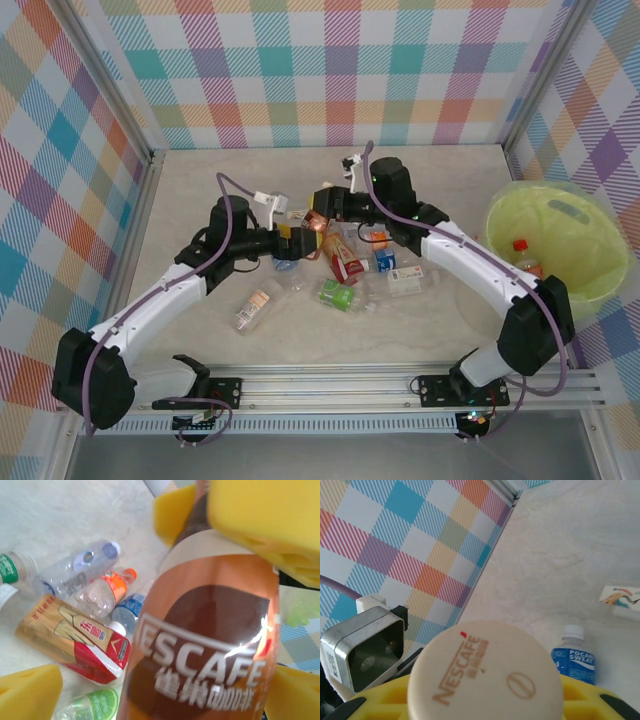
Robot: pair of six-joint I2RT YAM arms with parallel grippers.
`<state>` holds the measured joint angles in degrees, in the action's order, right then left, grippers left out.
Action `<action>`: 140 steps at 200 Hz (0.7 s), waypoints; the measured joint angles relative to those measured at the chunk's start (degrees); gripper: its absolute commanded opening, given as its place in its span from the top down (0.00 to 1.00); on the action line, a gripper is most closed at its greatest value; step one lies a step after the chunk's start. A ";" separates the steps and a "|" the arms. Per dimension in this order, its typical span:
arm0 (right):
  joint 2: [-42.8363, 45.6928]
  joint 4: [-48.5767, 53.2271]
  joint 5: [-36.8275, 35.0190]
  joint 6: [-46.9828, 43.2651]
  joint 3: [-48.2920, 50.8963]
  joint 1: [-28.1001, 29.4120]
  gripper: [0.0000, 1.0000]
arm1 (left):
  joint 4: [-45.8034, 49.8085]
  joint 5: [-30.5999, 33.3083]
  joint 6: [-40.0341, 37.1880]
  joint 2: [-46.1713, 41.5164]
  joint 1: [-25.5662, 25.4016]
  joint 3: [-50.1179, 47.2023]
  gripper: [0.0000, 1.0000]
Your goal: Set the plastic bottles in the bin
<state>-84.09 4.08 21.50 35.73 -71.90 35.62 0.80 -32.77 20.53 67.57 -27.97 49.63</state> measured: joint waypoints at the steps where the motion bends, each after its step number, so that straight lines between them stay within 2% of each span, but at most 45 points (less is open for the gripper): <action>1: 0.17 0.26 -0.20 -0.35 -0.13 0.00 0.65 | -0.13 0.07 0.02 -0.11 0.00 -0.07 0.00; 23: 4.37 6.95 -3.98 -6.86 -2.38 -0.22 0.65 | -2.97 2.38 1.09 -5.09 0.24 -3.26 0.00; 53: 11.67 16.74 -13.07 -17.44 -6.97 -0.79 0.64 | -4.96 7.98 2.12 -10.84 1.75 -7.13 0.00; 102: 22.03 30.08 -35.78 -33.75 -13.92 -1.22 0.63 | -5.92 18.71 2.38 -15.74 2.43 -13.09 0.00; 140: 29.44 31.76 -51.47 -44.00 -13.90 -2.40 0.64 | -6.36 25.35 2.38 -17.40 2.60 -15.67 0.00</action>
<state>-54.65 35.83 -29.98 -8.27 -85.80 33.21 -5.56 -7.42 22.92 50.17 -25.36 33.95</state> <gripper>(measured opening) 0.384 0.999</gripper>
